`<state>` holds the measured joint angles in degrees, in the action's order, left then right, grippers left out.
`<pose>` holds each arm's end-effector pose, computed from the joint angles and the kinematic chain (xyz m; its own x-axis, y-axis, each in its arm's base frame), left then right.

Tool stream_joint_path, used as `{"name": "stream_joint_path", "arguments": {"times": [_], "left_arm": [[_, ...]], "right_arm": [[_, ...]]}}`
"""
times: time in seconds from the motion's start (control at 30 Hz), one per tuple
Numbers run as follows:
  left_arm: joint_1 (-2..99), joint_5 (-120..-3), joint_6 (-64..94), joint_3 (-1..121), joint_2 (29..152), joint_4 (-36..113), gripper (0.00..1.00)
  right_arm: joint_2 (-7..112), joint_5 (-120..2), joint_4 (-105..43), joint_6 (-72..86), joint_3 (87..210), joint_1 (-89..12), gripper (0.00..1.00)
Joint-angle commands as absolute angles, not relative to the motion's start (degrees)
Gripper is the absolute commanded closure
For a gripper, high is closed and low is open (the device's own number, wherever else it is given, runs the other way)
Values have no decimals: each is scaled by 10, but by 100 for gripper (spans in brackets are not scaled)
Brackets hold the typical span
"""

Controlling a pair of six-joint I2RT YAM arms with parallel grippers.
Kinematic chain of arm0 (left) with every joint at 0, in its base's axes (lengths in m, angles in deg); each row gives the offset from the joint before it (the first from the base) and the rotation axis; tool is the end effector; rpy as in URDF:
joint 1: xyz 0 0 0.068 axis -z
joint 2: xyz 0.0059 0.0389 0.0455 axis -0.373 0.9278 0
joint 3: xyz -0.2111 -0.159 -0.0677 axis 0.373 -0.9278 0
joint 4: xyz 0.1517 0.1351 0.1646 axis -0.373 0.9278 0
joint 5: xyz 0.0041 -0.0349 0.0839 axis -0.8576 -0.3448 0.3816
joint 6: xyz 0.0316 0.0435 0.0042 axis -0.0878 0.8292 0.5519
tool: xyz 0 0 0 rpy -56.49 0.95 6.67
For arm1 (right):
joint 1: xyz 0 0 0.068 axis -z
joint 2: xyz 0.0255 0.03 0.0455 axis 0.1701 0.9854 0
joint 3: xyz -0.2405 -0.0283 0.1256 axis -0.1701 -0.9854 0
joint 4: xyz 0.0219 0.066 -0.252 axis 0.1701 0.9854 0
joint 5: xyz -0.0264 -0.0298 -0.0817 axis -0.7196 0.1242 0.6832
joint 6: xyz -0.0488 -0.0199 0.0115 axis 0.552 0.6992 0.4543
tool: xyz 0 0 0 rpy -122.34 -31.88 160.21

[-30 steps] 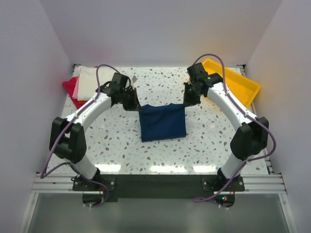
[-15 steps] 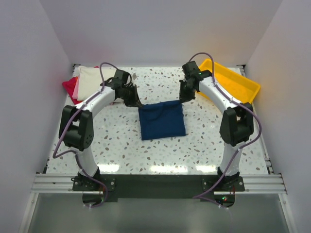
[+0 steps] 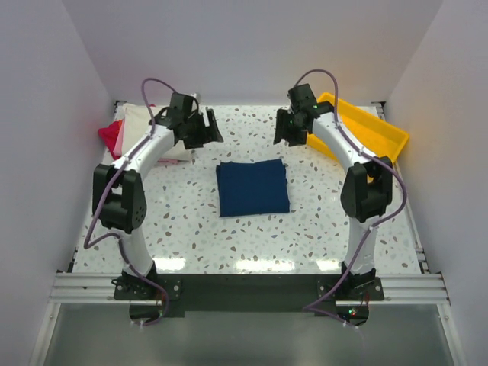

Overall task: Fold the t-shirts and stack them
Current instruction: Fold the tshirt, then neatly place the folded tshirt to the corner

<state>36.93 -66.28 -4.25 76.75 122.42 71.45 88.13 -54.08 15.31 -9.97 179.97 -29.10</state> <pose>0.4050 -0.1170 0.2608 -0.8329 -0.2862 -0.4737 -0.0321 0.8794 -0.4749 0.4241 0.1502 0.2767 -0.8632 0.1228 -0.4898 -0.0073 0.9669 0.2552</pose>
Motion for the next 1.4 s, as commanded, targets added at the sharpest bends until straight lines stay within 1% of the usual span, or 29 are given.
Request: {"name": "stream_joint_path", "arguments": {"times": [0.0,0.1,0.2,0.33,0.47,0.7,0.9,1.17,1.37], "left_arm": [[362,-618,-13,798,1174,690,16],[362,-640,-10,762,1162,686,16],[362,-678,-12,697,1137,656,16],[363,-703,-19,587,1089,597,16],[363,-731,-21,514,1057,545,16],[376,-807,-40,389,1049,415,11],[388,-826,-51,335,1054,336,11],[395,-778,-71,300,1075,296,11],[400,-761,-106,259,1084,230,10]], "right_arm": [[836,-545,116,-73,1820,-290,41],[798,-557,91,-61,1777,-290,41],[762,-590,62,-59,1704,-291,41],[736,-634,30,-62,1641,-304,41],[735,-667,19,-65,1599,-332,41],[756,-723,-27,-99,1526,-361,41],[782,-725,-31,-100,1494,-366,41],[804,-705,-37,-107,1474,-366,41],[803,-700,-41,-112,1469,-366,41]]}}
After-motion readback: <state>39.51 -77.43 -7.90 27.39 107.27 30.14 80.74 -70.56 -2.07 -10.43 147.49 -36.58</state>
